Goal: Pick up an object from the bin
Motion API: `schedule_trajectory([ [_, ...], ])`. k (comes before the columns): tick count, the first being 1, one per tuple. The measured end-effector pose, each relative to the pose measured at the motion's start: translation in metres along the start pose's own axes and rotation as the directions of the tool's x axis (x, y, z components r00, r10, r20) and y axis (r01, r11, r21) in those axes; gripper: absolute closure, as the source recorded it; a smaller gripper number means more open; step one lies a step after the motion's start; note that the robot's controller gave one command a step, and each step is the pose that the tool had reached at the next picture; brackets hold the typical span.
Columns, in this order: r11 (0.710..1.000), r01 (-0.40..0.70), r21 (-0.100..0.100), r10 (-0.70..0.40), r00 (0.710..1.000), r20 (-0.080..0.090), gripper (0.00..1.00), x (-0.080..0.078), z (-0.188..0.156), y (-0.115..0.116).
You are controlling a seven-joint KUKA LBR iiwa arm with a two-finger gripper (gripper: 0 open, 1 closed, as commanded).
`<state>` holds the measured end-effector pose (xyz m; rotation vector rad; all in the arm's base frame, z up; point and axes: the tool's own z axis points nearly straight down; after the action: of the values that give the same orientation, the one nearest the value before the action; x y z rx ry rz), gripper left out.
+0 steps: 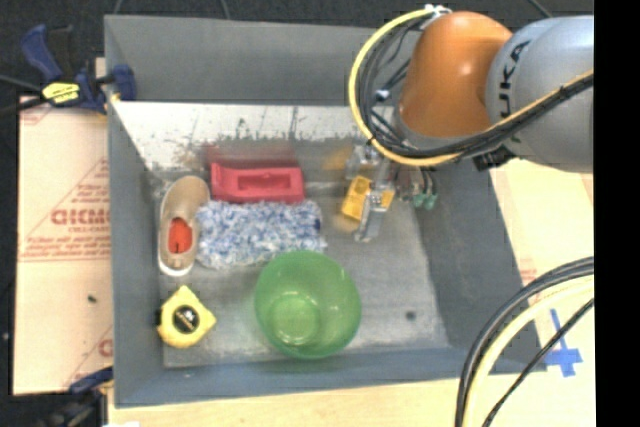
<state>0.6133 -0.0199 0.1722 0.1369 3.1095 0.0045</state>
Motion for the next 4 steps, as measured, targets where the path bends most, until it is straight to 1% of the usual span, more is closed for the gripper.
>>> schedule_trajectory([
  [1, 0.999, 0.036, 0.001, -0.036, 0.999, -0.005, 0.0, 0.003, 0.009, 0.0],
  [2, 0.991, 0.134, 0.001, -0.134, 0.991, -0.005, 0.0, 0.007, -0.013, 0.002],
  [3, 0.985, 0.174, -0.001, -0.174, 0.985, -0.004, 0.0, 0.018, -0.012, 0.027],
  [4, 0.991, 0.137, 0.002, -0.137, 0.991, 0.008, 0.0, 0.005, -0.012, 0.01],
])
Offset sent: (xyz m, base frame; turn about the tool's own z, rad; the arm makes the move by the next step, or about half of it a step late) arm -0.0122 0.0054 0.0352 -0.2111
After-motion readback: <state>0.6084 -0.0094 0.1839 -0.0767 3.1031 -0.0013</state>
